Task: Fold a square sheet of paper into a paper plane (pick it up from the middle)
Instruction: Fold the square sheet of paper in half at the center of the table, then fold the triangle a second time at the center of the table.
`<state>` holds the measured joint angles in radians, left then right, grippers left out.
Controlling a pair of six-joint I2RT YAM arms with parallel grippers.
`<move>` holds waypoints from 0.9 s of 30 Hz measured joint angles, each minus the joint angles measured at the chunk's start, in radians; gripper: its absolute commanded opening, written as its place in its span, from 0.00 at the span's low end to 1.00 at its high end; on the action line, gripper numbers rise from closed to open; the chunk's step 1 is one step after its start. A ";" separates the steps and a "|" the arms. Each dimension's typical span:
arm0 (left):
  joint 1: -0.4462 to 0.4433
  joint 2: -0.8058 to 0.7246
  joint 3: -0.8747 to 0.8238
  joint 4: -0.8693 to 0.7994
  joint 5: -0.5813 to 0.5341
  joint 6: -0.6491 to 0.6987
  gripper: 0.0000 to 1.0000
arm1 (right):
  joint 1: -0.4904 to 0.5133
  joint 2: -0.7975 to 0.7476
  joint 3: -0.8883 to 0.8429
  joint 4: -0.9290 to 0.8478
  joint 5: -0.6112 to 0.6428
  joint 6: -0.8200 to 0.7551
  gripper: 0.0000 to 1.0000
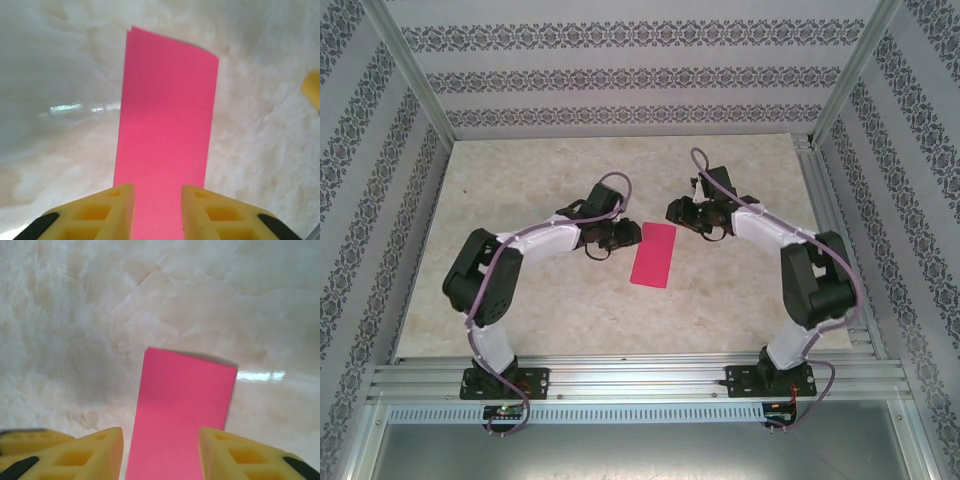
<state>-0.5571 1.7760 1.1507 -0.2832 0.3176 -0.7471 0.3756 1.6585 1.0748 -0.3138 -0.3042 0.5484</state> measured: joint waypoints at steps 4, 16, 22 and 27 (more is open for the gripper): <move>0.085 -0.112 -0.068 0.009 -0.025 -0.023 0.36 | 0.188 -0.133 -0.090 -0.054 0.180 -0.147 0.51; 0.207 -0.175 -0.199 0.016 -0.062 -0.050 0.37 | 0.554 -0.128 -0.137 -0.186 0.469 -0.662 0.53; 0.230 -0.196 -0.222 0.024 -0.059 -0.055 0.37 | 0.565 -0.089 -0.144 -0.207 0.459 -0.824 0.52; 0.230 -0.201 -0.223 0.028 -0.053 -0.055 0.37 | 0.549 -0.049 -0.144 -0.218 0.418 -0.912 0.52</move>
<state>-0.3275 1.5745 0.9279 -0.2554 0.2642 -0.8021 0.9249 1.6096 0.9310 -0.5320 0.1143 -0.3641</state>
